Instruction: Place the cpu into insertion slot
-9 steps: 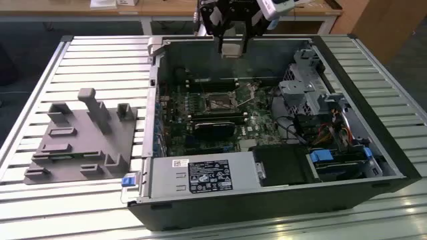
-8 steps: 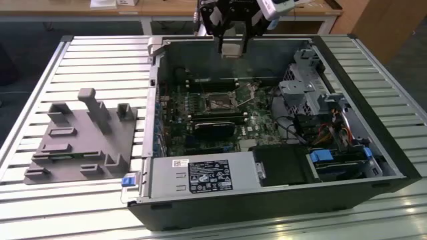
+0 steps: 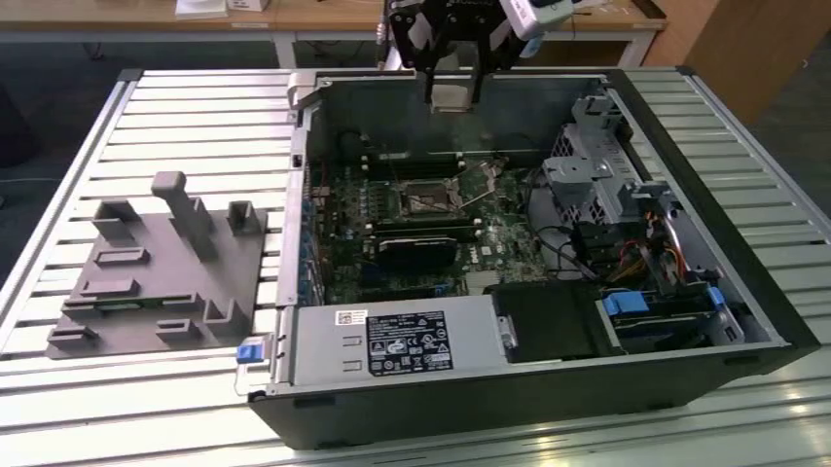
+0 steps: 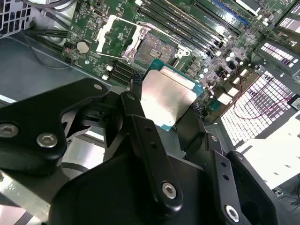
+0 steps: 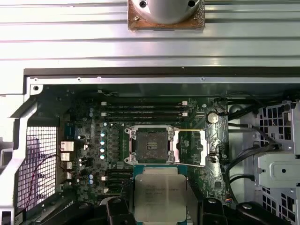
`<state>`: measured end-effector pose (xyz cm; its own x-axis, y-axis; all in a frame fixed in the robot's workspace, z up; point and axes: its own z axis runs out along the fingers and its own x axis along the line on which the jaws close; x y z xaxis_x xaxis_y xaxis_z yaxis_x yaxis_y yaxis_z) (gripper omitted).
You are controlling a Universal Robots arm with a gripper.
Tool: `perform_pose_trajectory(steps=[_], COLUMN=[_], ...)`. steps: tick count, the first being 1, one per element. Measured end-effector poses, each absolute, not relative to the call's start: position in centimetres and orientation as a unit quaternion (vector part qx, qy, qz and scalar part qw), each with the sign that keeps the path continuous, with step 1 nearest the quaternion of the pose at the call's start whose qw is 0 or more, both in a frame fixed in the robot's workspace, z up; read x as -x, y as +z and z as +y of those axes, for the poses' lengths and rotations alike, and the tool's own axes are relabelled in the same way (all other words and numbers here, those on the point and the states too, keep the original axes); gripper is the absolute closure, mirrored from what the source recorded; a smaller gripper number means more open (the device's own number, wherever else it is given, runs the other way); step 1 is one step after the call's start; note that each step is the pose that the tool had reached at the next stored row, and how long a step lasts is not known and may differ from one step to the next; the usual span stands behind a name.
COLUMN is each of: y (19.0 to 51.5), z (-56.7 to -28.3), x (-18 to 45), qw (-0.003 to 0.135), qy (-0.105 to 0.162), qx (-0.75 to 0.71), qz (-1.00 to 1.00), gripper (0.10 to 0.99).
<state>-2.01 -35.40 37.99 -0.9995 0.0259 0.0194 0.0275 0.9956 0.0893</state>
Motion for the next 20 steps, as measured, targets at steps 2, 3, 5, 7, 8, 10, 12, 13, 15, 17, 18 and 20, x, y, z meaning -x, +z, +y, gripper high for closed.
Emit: perform_pose_trajectory(steps=[2, 3, 5, 7, 8, 10, 12, 13, 15, 17, 18, 20], y=[37.99, 37.98, 37.95, 37.93, 37.91, 37.87, 37.84, 37.83, 37.79, 37.75, 37.73, 37.69], z=[-35.40, -35.40, -35.40, -35.40, -35.40, -35.40, -35.40, -35.40, -35.40, -35.40, -35.40, -35.40], x=[2.00, 2.00, 2.00, 2.01, 2.01, 2.01, 2.01, 2.01, 2.01, 2.00, 2.01, 2.01], qw=[0.009, 0.009, 0.008, 0.007, 0.006, 0.006, 0.005, 0.004, 0.004, 0.003, 0.003, 0.002], qy=[-0.045, -0.045, -0.045, -0.045, -0.045, -0.045, -0.045, -0.045, -0.046, -0.046, -0.045, -0.045], qx=[0.019, 0.026, 0.045, 0.063, 0.072, 0.090, 0.107, 0.114, 0.131, 0.147, 0.155, 0.171], qz=[-0.999, -0.999, -0.998, -0.997, -0.996, -0.995, -0.993, -0.992, -0.990, -0.988, -0.987, -0.984], gripper=[0.549, 0.549, 0.549, 0.549, 0.549, 0.549, 0.549, 0.549, 0.549, 0.549, 0.549, 0.549])
